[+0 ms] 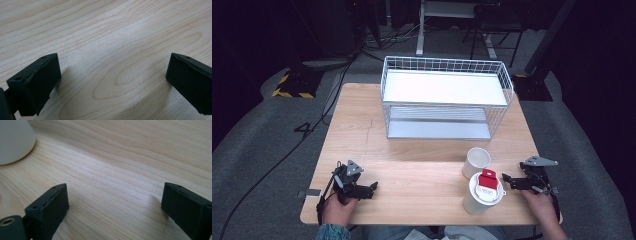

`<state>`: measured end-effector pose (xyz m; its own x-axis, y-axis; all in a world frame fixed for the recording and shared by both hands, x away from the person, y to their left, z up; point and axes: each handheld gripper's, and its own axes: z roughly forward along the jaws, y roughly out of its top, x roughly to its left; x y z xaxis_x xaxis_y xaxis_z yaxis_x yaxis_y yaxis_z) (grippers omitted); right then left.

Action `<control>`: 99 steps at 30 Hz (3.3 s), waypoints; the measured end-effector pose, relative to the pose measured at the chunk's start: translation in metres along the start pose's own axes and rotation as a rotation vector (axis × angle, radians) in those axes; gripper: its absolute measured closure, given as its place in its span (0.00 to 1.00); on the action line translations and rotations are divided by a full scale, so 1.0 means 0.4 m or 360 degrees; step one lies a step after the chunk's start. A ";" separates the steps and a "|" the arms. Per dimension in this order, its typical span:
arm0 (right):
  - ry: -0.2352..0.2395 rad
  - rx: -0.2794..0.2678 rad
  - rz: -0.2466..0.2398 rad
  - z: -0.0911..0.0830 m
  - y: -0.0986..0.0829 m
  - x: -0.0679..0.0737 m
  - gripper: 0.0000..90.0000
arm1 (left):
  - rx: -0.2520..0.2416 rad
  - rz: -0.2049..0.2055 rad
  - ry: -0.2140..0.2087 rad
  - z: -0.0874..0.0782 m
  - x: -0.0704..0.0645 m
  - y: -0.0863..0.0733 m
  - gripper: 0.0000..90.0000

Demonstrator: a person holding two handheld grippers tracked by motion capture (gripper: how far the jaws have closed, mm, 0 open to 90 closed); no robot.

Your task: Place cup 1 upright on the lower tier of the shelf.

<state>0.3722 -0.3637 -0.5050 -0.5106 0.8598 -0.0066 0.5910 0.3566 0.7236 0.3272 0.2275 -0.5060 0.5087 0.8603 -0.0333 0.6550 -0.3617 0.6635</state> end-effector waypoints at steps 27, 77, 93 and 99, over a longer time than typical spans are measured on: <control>0.0009 -0.0029 -0.0044 -0.009 0.005 0.002 0.10 | -0.0005 0.0000 0.0009 0.015 0.004 0.018 0.01; 0.0751 -0.0304 -0.0286 0.031 0.160 0.123 0.10 | -0.0008 -0.0007 0.0017 0.016 0.003 0.018 0.01; 0.0748 -0.0313 -0.0416 0.080 0.176 0.154 0.24 | -0.0006 -0.0009 0.0017 0.016 0.003 0.018 0.01; 0.0732 -0.0311 -0.0432 0.078 0.177 0.158 0.24 | -0.0008 -0.0007 0.0018 0.016 0.003 0.018 0.01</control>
<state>0.4012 -0.2727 -0.4759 -0.8734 0.4834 0.0593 0.2963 0.4307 0.8525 0.3360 0.2239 -0.5061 0.4995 0.8659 -0.0279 0.6543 -0.3560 0.6672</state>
